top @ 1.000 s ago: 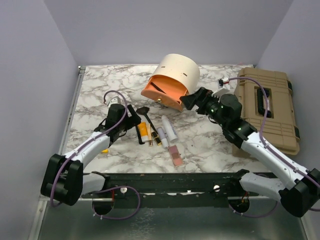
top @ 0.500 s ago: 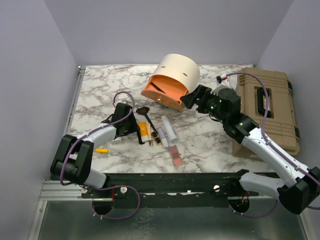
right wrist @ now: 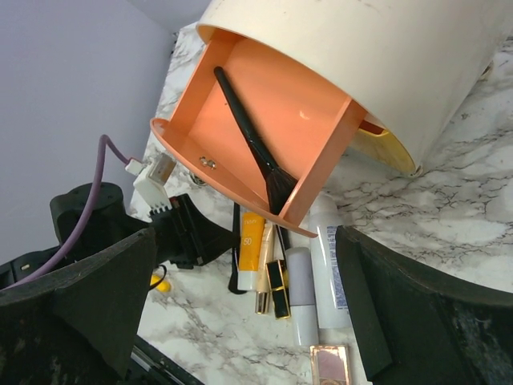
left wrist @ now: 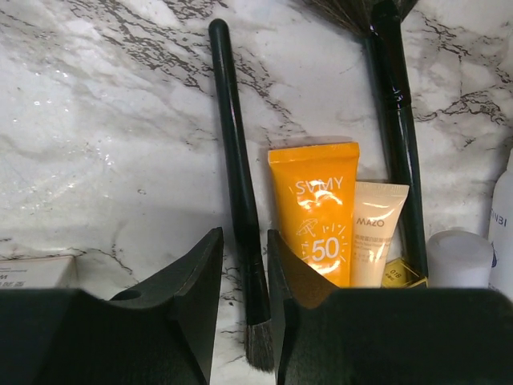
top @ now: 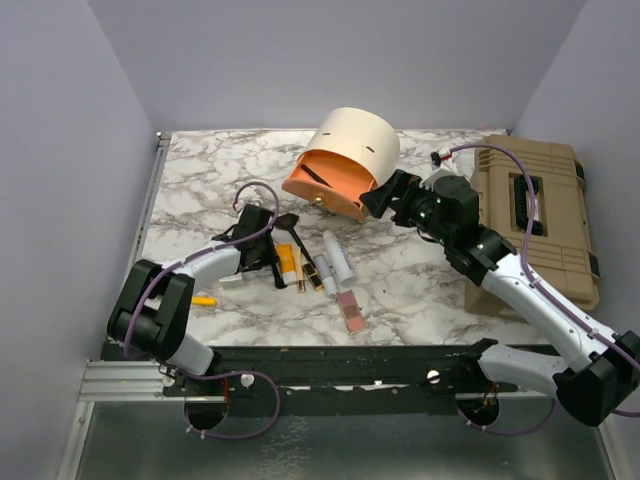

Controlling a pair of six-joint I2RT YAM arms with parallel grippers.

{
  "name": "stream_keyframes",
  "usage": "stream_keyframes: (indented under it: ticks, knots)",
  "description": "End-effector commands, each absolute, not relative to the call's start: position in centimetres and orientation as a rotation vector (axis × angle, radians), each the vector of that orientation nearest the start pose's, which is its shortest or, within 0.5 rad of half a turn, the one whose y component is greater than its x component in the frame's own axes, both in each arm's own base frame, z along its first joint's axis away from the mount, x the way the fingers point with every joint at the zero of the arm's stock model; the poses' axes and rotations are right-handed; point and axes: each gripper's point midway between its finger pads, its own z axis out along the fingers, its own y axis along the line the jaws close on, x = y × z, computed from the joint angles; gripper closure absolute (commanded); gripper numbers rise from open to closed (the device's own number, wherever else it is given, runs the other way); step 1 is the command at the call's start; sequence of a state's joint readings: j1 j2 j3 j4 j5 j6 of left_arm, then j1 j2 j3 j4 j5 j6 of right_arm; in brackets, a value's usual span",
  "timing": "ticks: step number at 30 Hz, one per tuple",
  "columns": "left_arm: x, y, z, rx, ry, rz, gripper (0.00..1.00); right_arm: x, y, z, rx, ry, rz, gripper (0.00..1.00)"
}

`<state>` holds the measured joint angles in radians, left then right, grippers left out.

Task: Organize the makeup
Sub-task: Pick up the makeup brush from the center of the board.

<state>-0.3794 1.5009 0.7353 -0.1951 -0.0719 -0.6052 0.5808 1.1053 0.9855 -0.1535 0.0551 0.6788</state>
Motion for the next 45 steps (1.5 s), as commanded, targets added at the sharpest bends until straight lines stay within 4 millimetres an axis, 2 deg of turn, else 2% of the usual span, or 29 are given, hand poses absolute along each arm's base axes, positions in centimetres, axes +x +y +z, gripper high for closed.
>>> stream_keyframes:
  ticks: [1, 10, 15, 19, 20, 22, 24, 27, 28, 29, 30, 33, 35, 39, 42, 45]
  knots:
    - [30.7, -13.2, 2.2, -0.283, 2.549, -0.218, 0.7, 31.5, 22.2, 28.9, 0.134, 1.908, 0.793, 0.0]
    - [28.6, -12.1, 1.0, -0.282, 2.561, -0.143, 0.75, 31.7, 21.4, 28.4, 0.155, 1.951, 0.725, 0.0]
    - [28.6, -12.3, 0.5, -0.274, 2.567, -0.125, 0.89, 31.3, 20.9, 27.3, 0.169, 1.968, 0.707, 0.0]
    - [28.1, -12.3, -0.2, -0.329, 2.568, -0.103, 0.96, 31.9, 20.4, 28.9, 0.201, 1.909, 0.693, 0.0]
    - [28.2, -12.3, 0.0, -0.346, 2.549, -0.108, 0.95, 32.3, 20.2, 29.5, 0.203, 1.892, 0.675, 0.0]
    - [28.6, -12.6, 0.8, -0.344, 2.518, -0.14, 0.84, 32.8, 19.8, 30.8, 0.221, 1.864, 0.652, 0.0]
    - [28.9, -13.0, 1.2, -0.304, 2.52, -0.156, 0.81, 33.1, 20.1, 32.0, 0.202, 1.842, 0.662, 0.0]
    - [28.6, -12.7, 1.1, -0.268, 2.534, -0.129, 0.76, 32.8, 20.3, 32.1, 0.23, 1.863, 0.688, 0.0]
    - [28.5, -12.2, 1.1, -0.264, 2.532, -0.103, 0.72, 32.5, 20.4, 31.8, 0.247, 1.878, 0.708, 0.0]
    - [28.4, -11.8, 1.1, -0.261, 2.525, -0.075, 0.63, 32.1, 20.6, 31.5, 0.264, 1.892, 0.738, 0.0]
    - [28.4, -11.5, 1.2, -0.256, 2.52, -0.065, 0.62, 31.6, 20.8, 31.3, 0.256, 1.901, 0.761, 0.0]
    - [28.5, -11.9, 1.3, -0.235, 2.528, -0.087, 0.64, 30.6, 20.9, 30.8, 0.247, 1.909, 0.797, 0.0]
    - [28.6, -12.0, 0.9, -0.22, 2.544, -0.079, 0.7, 30.5, 20.4, 30.7, 0.262, 1.905, 0.783, 0.0]
    - [28.3, -12.6, -0.1, -0.217, 2.587, -0.101, 0.74, 30.5, 20.3, 30.4, 0.252, 1.914, 0.767, 0.0]
    - [27.9, -11.7, -0.9, -0.228, 2.594, -0.025, 0.87, 30.5, 20.3, 29.9, 0.264, 1.939, 0.759, 0.0]
    - [27.4, -11.8, -1.9, -0.212, 2.63, -0.018, 0.92, 30.7, 20.2, 29.6, 0.266, 1.939, 0.741, 0.0]
